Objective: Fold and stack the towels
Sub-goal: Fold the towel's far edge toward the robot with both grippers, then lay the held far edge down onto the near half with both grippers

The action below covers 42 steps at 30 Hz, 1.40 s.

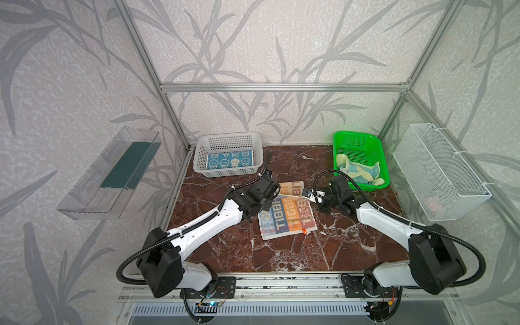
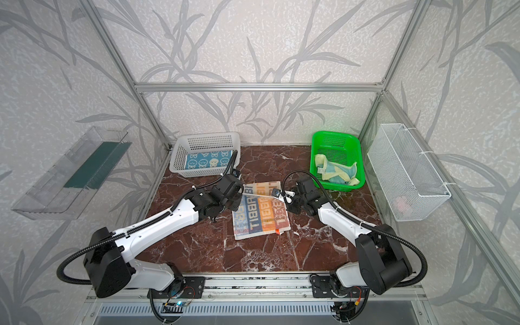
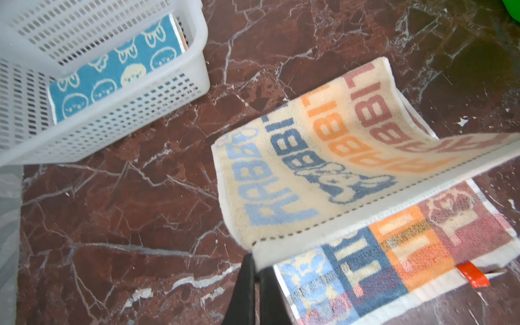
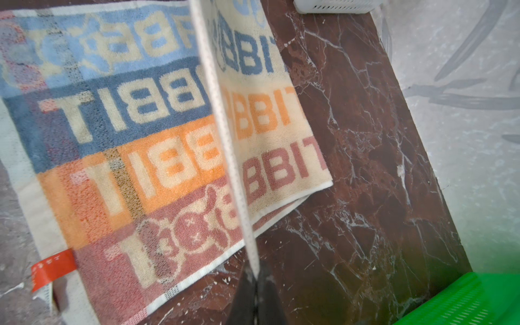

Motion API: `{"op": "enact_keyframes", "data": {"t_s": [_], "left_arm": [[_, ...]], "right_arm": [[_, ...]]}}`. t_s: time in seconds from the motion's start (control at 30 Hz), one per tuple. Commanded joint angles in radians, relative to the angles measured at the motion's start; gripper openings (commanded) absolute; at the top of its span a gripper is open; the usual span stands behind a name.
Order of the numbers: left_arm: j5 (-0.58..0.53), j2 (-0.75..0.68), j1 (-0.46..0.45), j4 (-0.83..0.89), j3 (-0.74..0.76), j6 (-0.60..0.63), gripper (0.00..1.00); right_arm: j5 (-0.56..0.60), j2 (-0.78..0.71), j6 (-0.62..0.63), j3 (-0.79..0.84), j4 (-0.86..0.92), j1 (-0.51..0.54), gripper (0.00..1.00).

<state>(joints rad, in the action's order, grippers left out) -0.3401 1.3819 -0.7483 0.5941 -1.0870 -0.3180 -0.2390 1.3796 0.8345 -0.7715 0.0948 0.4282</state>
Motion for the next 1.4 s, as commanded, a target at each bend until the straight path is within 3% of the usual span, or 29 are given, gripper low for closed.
{"op": "enact_keyframes", "data": {"t_s": [0.0,0.37,0.7,1.1,1.37], "left_arm": [[0.032,-0.050,-0.011,0.071,0.051,-0.107,0.00],[0.101,-0.047,-0.089,0.078,0.110,-0.210,0.00],[0.107,-0.019,-0.136,0.104,0.146,-0.260,0.00],[0.106,0.005,-0.156,0.116,0.179,-0.279,0.00],[0.093,0.009,-0.157,0.127,0.164,-0.271,0.00]], "right_arm": [[0.045,-0.056,-0.006,0.027,0.045,0.011,0.00],[0.154,-0.157,-0.034,0.054,0.168,0.088,0.00],[0.148,-0.226,-0.058,0.123,0.210,0.119,0.00],[0.122,-0.107,-0.084,0.091,0.312,0.154,0.00],[0.181,-0.094,-0.093,0.056,0.350,0.185,0.00]]}}
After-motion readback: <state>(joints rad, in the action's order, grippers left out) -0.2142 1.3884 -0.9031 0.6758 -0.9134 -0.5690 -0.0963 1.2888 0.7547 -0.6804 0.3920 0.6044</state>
